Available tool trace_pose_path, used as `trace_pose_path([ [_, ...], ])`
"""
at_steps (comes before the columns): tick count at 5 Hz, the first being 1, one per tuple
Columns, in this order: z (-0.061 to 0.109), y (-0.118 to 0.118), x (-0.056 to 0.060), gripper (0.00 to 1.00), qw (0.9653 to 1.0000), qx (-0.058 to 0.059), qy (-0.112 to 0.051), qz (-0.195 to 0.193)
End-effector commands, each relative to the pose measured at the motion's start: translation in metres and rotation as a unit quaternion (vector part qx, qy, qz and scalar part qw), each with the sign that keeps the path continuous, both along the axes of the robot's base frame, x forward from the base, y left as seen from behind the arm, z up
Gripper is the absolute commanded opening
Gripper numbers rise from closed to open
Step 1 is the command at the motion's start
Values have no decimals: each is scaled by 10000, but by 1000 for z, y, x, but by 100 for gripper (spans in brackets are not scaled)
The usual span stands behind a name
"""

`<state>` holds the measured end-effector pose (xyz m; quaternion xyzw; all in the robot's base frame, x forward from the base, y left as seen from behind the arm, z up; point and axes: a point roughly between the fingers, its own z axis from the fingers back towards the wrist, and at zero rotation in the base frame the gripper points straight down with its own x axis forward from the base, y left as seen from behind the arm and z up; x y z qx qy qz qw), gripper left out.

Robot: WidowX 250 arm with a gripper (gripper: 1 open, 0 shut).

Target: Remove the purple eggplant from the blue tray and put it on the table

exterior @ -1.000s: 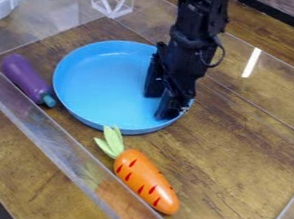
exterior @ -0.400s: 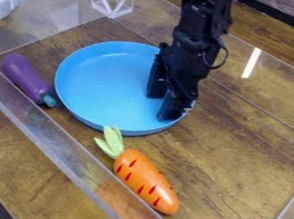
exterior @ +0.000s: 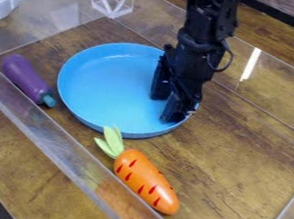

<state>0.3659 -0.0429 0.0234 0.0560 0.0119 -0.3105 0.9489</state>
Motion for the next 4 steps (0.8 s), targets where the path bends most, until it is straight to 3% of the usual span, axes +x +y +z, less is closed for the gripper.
trace_pose_path([
  [1,-2,-18,1,0,9997,-30,-62,-216],
  [4,-11,-25,3,0,9995,-44,-41,-314],
])
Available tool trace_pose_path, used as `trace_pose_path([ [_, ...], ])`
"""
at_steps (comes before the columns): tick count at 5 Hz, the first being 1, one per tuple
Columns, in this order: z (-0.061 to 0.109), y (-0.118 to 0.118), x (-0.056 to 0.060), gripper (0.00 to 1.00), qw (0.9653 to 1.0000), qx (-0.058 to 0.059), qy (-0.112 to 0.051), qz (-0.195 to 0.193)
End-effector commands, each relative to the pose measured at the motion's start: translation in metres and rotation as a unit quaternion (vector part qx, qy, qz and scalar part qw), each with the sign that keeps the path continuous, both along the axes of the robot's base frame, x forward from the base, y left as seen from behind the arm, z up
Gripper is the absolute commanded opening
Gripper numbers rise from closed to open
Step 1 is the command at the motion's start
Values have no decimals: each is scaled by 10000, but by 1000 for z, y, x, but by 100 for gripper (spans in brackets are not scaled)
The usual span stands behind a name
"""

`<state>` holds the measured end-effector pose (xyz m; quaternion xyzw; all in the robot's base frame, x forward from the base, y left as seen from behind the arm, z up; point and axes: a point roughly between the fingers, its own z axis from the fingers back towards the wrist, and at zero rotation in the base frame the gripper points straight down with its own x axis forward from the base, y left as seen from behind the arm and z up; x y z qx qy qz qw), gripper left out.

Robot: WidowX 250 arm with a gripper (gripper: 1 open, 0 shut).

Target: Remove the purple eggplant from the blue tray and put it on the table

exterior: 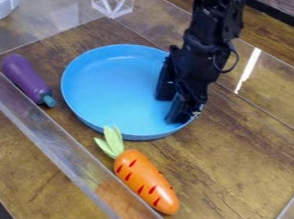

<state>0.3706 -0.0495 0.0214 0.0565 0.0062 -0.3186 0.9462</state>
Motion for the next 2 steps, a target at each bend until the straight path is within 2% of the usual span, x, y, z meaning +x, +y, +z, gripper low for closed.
trace_pose_path([
  [1,-12,-21,-1,0,9997,-36,15,-259],
  [2,-14,-23,-1,0,9996,-42,20,-287],
])
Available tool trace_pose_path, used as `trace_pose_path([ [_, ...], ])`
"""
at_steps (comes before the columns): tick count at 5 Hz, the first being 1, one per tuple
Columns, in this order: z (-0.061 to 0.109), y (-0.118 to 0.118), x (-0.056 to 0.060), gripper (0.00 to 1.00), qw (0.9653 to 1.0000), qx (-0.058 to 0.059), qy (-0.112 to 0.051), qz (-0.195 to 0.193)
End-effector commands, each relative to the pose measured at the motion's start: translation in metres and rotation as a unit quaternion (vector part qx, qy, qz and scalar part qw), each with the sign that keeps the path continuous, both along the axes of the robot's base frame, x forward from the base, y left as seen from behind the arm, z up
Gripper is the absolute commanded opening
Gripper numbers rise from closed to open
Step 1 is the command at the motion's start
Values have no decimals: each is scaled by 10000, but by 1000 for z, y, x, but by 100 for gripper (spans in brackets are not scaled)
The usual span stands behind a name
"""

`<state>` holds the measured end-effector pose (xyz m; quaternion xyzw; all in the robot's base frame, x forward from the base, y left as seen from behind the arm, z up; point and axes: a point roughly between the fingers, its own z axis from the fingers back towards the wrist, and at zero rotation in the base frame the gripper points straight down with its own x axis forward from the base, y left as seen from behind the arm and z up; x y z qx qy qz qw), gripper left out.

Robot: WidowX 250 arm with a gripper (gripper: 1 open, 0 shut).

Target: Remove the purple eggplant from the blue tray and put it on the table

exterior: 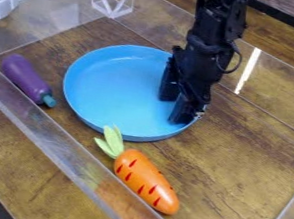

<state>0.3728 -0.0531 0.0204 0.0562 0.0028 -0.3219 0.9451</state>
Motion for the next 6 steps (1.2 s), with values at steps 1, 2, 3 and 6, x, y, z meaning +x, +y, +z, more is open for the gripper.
trace_pose_path([
  [1,-14,-22,-2,0,9996,-36,53,-281],
  [2,-16,-25,-1,0,9995,-47,58,-311],
  [3,-17,-28,0,0,9994,-62,64,-339],
  [6,-21,-37,4,0,9991,-109,117,-385],
])
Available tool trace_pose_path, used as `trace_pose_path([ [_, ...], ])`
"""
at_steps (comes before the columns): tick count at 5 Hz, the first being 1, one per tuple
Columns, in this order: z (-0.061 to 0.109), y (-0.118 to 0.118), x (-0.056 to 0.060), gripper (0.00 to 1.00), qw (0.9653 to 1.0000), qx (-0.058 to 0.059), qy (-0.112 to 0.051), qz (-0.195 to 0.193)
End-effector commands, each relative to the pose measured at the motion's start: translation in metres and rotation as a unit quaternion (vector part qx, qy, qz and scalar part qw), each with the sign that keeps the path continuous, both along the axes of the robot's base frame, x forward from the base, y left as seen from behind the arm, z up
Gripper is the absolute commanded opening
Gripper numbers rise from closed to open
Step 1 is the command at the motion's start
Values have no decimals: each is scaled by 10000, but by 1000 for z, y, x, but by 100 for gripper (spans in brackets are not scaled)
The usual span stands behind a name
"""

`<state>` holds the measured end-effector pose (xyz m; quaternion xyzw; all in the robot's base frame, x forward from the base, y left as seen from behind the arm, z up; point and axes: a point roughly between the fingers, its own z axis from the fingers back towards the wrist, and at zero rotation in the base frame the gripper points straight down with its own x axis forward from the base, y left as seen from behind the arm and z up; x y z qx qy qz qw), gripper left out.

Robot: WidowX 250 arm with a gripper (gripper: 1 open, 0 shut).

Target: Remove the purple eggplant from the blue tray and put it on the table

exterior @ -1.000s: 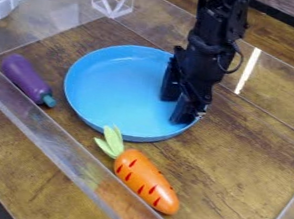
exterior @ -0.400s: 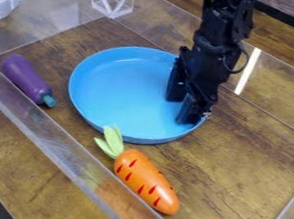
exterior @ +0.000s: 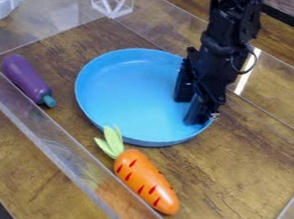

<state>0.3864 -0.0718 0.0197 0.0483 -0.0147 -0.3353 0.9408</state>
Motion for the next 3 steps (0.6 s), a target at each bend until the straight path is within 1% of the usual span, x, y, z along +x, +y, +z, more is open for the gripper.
trace_pose_path([
  [1,-21,-21,-8,100,9993,8,265,-252],
  [2,-22,-25,-6,0,9992,-8,278,-271],
  [3,-22,-27,-4,0,9992,-28,287,-294],
])
